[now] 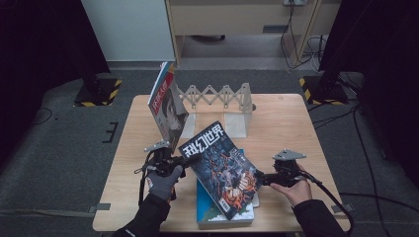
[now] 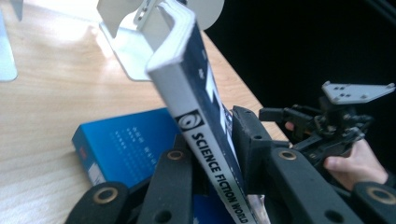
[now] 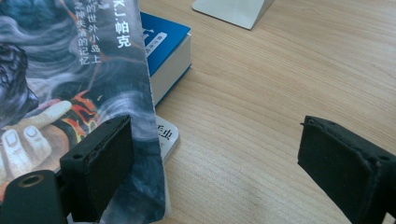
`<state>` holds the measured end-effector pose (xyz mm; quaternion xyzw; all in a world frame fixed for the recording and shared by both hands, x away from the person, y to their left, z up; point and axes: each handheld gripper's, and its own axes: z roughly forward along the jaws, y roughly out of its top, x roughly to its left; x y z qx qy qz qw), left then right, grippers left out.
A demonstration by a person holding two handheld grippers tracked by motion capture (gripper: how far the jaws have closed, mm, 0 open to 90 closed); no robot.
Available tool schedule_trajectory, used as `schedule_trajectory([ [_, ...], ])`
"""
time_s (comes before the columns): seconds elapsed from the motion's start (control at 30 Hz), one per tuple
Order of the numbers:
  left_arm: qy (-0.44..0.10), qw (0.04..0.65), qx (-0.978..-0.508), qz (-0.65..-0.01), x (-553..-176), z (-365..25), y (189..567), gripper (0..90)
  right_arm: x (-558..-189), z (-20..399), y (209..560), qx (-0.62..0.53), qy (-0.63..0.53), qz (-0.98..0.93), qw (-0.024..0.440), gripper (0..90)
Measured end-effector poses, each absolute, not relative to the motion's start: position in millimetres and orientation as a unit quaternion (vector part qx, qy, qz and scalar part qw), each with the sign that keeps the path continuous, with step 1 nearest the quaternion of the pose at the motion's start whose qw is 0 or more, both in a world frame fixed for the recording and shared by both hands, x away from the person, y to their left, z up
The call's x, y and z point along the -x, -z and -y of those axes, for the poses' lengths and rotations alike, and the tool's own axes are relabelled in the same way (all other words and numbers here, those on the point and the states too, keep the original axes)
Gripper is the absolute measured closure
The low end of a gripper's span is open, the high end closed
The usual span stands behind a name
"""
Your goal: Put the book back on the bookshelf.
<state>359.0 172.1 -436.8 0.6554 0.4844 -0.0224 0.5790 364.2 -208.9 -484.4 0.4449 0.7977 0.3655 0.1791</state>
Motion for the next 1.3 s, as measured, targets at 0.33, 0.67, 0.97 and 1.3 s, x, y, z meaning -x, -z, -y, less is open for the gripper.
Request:
schedule_trajectory([
  [0.33,0.02,0.609,-0.642,-0.466,-364,-173,412,81.5,-366,213,483,-0.447,-0.365,-0.794,0.192,10.8],
  [0.67,0.005,0.622,-0.641,-0.45,-364,-170,393,82.4,-369,219,484,-0.453,-0.356,-0.791,0.203,10.7],
  [0.97,-0.023,0.644,-0.628,-0.436,-368,-176,367,82.4,-371,225,484,-0.459,-0.351,-0.789,0.209,10.7],
  [1.3,-0.067,0.662,-0.613,-0.426,-375,-187,338,82.4,-372,227,485,-0.462,-0.345,-0.79,0.209,10.7],
])
